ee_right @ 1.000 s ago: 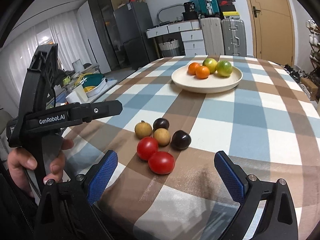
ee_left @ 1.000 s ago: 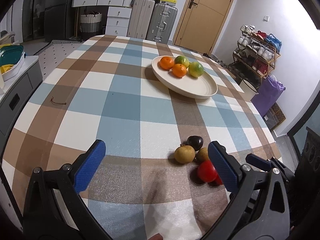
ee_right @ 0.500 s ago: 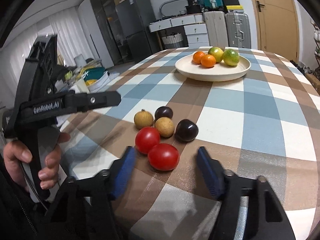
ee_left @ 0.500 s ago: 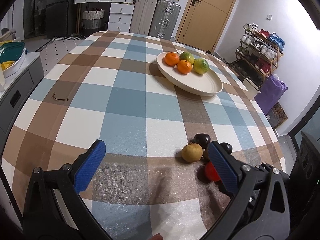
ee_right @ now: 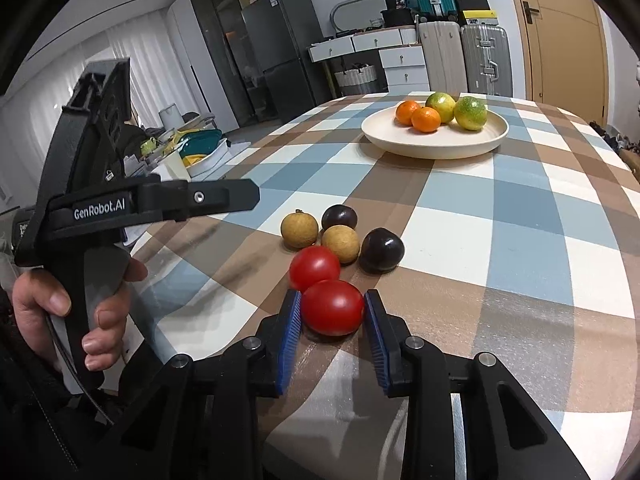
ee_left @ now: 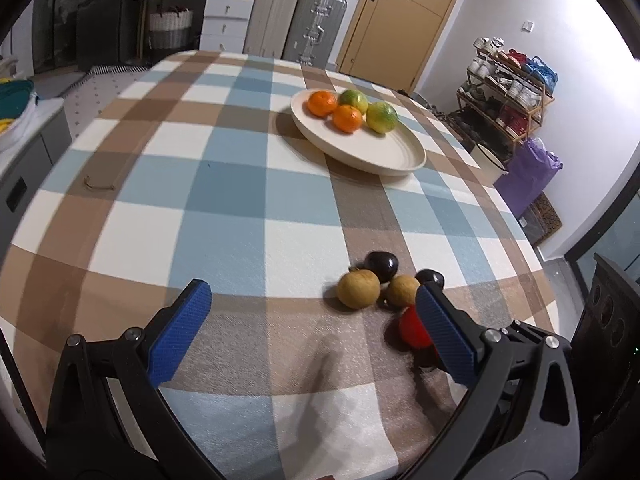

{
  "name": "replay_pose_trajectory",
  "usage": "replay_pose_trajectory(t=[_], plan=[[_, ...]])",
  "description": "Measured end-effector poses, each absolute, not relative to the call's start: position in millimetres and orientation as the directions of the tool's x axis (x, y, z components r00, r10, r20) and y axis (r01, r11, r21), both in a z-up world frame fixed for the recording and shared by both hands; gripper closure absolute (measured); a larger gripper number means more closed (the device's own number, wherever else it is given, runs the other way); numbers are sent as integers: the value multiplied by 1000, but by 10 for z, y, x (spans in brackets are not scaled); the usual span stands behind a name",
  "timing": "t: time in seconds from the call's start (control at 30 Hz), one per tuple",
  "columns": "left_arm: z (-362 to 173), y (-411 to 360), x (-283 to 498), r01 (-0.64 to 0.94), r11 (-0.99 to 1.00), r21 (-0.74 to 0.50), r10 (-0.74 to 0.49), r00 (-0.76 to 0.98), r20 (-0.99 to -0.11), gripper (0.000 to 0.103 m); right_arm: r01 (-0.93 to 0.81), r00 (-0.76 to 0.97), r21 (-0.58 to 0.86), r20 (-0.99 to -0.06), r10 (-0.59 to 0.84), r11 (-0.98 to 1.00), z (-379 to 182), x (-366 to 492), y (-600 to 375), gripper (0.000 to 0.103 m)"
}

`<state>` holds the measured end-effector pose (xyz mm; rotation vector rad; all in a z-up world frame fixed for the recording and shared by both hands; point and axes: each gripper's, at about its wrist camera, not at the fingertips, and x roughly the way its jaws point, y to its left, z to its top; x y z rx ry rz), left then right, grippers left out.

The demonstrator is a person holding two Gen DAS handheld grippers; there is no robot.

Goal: Organize fruits
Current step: 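Lift the tomato with the right tool while the left tool grasps the other red tomato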

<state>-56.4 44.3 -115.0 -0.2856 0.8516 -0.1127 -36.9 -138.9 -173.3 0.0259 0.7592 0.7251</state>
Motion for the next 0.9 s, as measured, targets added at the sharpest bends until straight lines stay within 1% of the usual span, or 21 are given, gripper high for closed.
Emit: replay_pose_trajectory(t=[0.33, 0.53, 0.9], plan=[[-1185, 293, -584, 22, 958, -287, -236, 632, -739, 1, -586, 520, 292, -579, 627, 756, -1679, -410, -1522, 71], [-1258, 100, -555, 58, 951, -305, -282, 572, -770, 1, -565, 549, 306, -554, 626, 766, -1635, -406, -1696, 71], [-1358, -294, -440, 87, 971, -221, -233, 513, -826, 1, -527, 585, 330, -528, 616, 783, -1630, -359, -1998, 71]])
